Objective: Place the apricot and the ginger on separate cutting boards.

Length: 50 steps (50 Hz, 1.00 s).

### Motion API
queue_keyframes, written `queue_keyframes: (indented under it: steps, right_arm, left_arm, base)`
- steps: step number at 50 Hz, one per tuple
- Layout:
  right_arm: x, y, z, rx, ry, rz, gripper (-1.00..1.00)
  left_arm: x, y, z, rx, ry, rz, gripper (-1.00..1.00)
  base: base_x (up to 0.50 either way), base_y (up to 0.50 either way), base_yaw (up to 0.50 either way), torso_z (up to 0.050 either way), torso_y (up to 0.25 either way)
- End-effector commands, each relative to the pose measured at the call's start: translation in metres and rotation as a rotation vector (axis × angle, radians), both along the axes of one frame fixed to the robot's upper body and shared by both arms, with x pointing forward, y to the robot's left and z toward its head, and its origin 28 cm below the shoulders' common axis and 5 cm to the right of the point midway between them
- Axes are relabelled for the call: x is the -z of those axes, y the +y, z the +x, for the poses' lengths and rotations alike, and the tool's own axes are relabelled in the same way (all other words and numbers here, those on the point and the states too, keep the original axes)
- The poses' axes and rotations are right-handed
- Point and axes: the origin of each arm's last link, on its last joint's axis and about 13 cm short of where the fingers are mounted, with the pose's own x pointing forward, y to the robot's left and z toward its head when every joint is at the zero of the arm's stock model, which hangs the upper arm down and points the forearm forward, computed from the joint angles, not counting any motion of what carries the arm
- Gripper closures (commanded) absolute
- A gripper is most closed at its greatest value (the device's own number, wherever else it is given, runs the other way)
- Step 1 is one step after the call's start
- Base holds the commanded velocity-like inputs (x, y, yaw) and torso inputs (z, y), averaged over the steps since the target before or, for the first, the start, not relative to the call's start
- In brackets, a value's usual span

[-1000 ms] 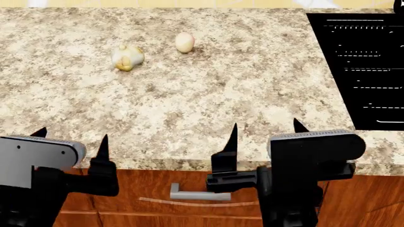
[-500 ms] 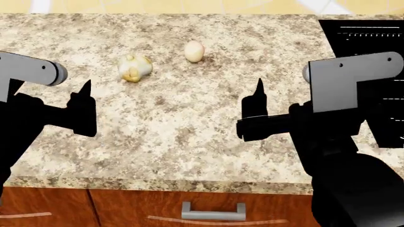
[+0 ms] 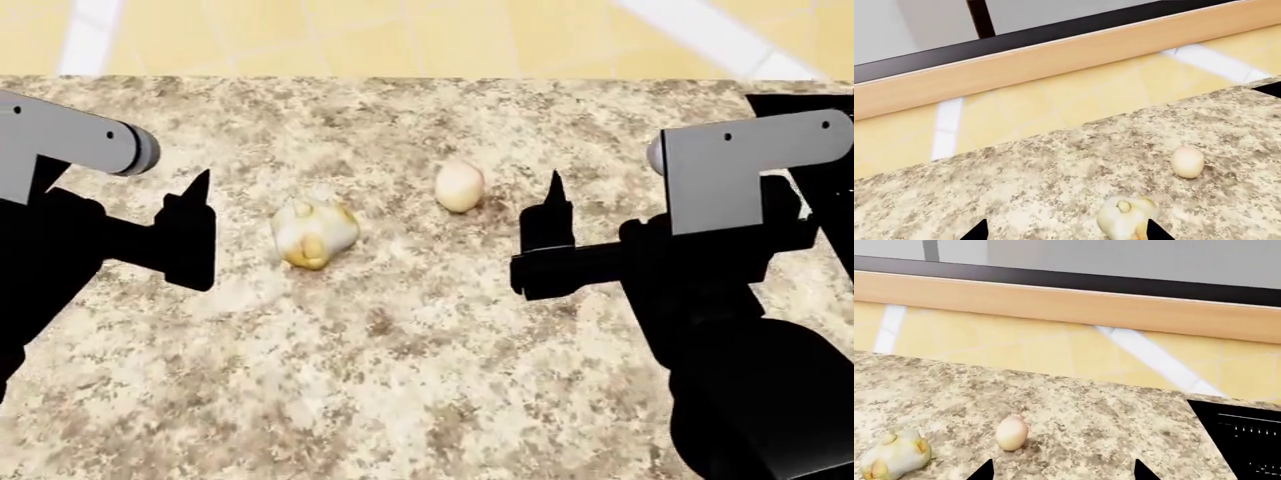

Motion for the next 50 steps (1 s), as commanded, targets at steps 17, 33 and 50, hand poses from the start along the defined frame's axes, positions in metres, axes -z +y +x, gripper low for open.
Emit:
queue_keyframes:
  steps: [17,33,50]
  right_arm:
    - [0.002,-0.001,0.006,-0.025,0.005,0.019,-1.00]
    - [0.006,0.000,0.005,-0.024,0.026,0.008,-1.00]
    - [0.012,-0.001,0.006,-0.030,0.052,0.000,-1.00]
  left_arm:
    - [0.001,-0.010,-0.004,0.068,0.027,-0.038,-1.00]
    - [0.015,-0.035,0.023,0.201,0.215,-0.092,-1.00]
    - [0.028,-0.044,0.039,0.268,0.380,-0.105,-1.00]
  base:
    - [0.47,0.04,0.00,0.000,0.001]
    - [0.00,0.00,0.00,0.000,0.000]
    - [0.00,0.00,0.00,0.000,0.000]
